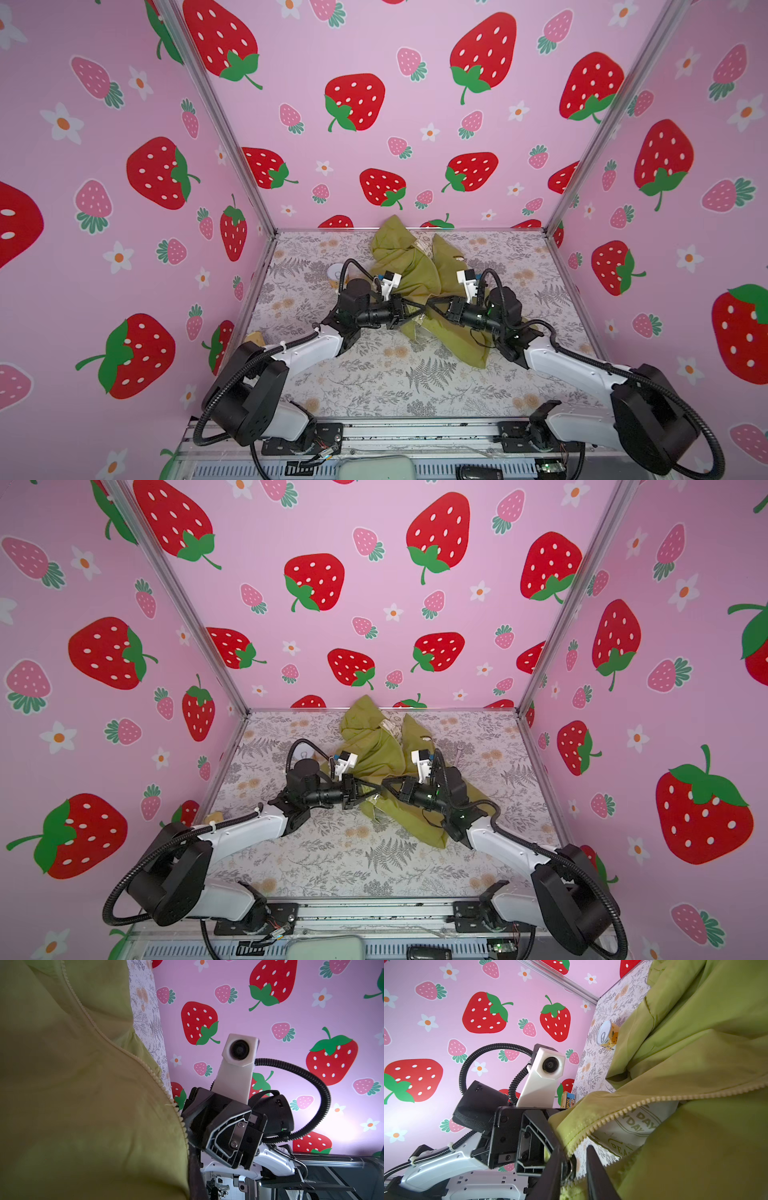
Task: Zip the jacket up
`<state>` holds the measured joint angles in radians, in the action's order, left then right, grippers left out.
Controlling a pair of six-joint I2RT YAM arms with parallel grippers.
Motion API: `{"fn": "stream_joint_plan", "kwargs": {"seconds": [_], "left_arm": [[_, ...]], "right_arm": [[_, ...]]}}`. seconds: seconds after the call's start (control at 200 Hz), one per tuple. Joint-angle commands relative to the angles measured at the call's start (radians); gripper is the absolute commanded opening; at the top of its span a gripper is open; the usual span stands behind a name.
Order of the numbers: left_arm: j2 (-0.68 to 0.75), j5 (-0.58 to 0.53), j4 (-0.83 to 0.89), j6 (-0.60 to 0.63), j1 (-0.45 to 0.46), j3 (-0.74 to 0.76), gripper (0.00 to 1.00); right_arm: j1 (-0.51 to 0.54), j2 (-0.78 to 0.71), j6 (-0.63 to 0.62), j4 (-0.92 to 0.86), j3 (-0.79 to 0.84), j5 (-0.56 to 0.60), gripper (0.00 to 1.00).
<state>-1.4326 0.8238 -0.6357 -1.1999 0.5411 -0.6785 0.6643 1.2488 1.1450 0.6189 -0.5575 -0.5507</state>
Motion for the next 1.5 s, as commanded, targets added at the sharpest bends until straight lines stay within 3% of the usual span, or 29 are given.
{"fn": "stream_joint_plan", "kwargs": {"seconds": [0.0, 0.07, 0.1, 0.185, 0.27, 0.955, 1.496], "left_arm": [[-0.003, 0.028, -0.031, -0.004, -0.003, -0.044, 0.00], [-0.007, 0.022, -0.033, -0.010, -0.002, -0.043, 0.05], [-0.010, 0.021, -0.037, -0.015, -0.003, -0.044, 0.12], [-0.017, 0.026, -0.068, -0.035, -0.002, -0.041, 0.22], [-0.018, 0.027, -0.079, -0.043, -0.002, -0.043, 0.26], [-0.009, 0.031, -0.023, -0.023, -0.003, -0.057, 0.35], [-0.023, 0.077, -0.019, -0.020, 0.000, -0.063, 0.35]], "right_arm": [[-0.002, -0.009, 0.040, 0.065, 0.027, 0.004, 0.24], [-0.002, -0.008, 0.047, 0.067, 0.041, 0.008, 0.24], [-0.002, -0.007, 0.051, 0.073, 0.046, 0.009, 0.24], [-0.002, -0.008, 0.065, 0.089, 0.065, 0.016, 0.24], [-0.002, -0.013, 0.072, 0.098, 0.075, 0.021, 0.25], [0.001, 0.039, 0.069, 0.127, 0.037, -0.010, 0.28], [0.019, 0.091, 0.078, 0.157, -0.007, -0.008, 0.28]]}}
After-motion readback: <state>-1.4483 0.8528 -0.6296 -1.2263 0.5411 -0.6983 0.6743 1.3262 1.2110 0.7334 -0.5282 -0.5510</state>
